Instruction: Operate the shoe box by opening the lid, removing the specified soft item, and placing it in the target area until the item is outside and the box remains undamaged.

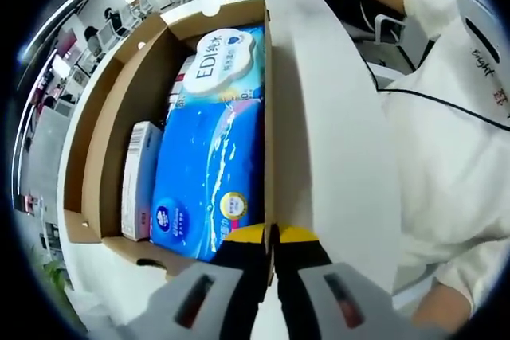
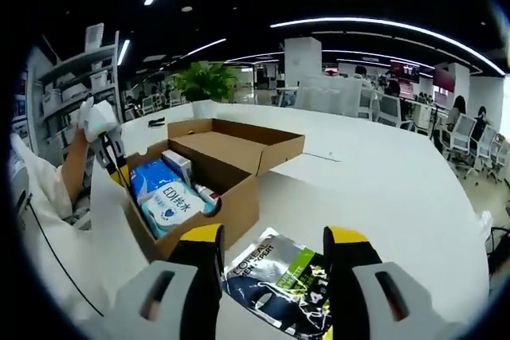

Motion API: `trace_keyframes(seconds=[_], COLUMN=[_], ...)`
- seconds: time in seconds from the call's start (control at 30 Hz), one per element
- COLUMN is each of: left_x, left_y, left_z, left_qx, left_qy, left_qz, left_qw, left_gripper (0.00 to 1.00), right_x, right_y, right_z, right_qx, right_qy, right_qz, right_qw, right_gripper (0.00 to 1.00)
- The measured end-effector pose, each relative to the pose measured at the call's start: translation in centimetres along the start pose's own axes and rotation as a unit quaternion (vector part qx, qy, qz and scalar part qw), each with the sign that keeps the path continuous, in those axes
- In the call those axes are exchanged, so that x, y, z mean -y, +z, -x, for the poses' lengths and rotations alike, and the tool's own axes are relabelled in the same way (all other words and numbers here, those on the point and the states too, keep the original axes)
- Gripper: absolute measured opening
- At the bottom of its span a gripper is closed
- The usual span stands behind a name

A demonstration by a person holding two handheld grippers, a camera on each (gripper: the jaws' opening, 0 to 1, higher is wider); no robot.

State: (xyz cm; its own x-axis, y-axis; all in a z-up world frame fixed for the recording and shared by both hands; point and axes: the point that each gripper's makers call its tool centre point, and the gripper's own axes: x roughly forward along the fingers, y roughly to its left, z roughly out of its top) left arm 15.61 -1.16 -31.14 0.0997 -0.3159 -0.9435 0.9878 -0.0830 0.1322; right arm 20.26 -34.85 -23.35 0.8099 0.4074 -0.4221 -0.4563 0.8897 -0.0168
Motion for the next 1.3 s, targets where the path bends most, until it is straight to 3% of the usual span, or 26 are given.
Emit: trace_keyframes(seconds=[0.07, 0.13, 0.33, 0.47, 0.6, 0.8, 0.87, 0.9, 1.0, 1.07, 1.1, 1.13, 1.2, 1.3], left_x=[0.0, -0.1, 0.1, 0.0, 0.1, 0.0, 0.0, 0.1, 0.1, 0.1, 0.1, 0.1, 0.1, -0.1], left_y=[0.0, -0.1, 0.0, 0.0, 0.0, 0.0, 0.0, 0.0, 0.0, 0.0, 0.0, 0.1, 0.1, 0.2], left_z=[0.0, 0.1, 0.1, 0.1, 0.1, 0.1, 0.1, 0.1, 0.1, 0.1, 0.1, 0.1, 0.1, 0.1], left_qx=[-0.008, 0.002, 0.005, 0.007, 0.006, 0.011, 0.01, 0.009, 0.01, 0.011, 0.012, 0.015, 0.017, 0.022], left_qy=[0.001, -0.007, 0.009, 0.002, 0.004, 0.009, 0.007, 0.006, 0.006, 0.01, 0.014, 0.02, 0.022, 0.02], left_qz=[-0.005, 0.011, -0.005, 0.008, 0.007, 0.002, -0.011, -0.017, -0.017, -0.016, -0.016, -0.013, -0.015, 0.001], left_qw=[1.0, 0.9999, 0.9999, 0.9999, 0.9999, 0.9999, 0.9999, 0.9998, 0.9998, 0.9998, 0.9997, 0.9996, 0.9995, 0.9996], left_gripper=[0.02, 0.02, 0.03, 0.03, 0.03, 0.03, 0.02, 0.02, 0.03, 0.03, 0.03, 0.04, 0.04, 0.04], right_x=[0.1, -0.2, -1.2, -3.1, -4.0, -6.3, -6.8, -7.0, -7.3, -8.4, -9.3, -10.0, -11.0, -11.6], right_y=[0.5, 2.1, 4.4, 5.8, 6.6, 7.4, 7.5, 7.6, 7.9, 8.4, 8.6, 8.0, 6.6, 5.8], right_z=[0.3, 0.6, 0.5, 0.6, 0.6, 0.3, 0.3, 0.3, 0.0, -0.5, -1.3, -2.0, -2.8, -4.0], right_qx=[0.004, 0.019, 0.0, -0.011, -0.027, -0.052, -0.06, -0.078, -0.081, -0.076, -0.081, -0.098, -0.13, -0.147], right_qy=[-0.007, -0.002, 0.018, 0.05, 0.063, 0.108, 0.118, 0.116, 0.111, 0.122, 0.137, 0.155, 0.185, 0.199], right_qz=[0.007, 0.01, 0.062, 0.118, 0.137, 0.19, 0.204, 0.236, 0.239, 0.24, 0.25, 0.276, 0.294, 0.306], right_qw=[0.9999, 0.9998, 0.9979, 0.9917, 0.9882, 0.9744, 0.9699, 0.9616, 0.9613, 0.96, 0.955, 0.9434, 0.9288, 0.9194], right_gripper=[0.51, 0.49, 0.49, 0.47, 0.47, 0.45, 0.29, 0.24, 0.36, 0.34, 0.35, 0.36, 0.39, 0.41])
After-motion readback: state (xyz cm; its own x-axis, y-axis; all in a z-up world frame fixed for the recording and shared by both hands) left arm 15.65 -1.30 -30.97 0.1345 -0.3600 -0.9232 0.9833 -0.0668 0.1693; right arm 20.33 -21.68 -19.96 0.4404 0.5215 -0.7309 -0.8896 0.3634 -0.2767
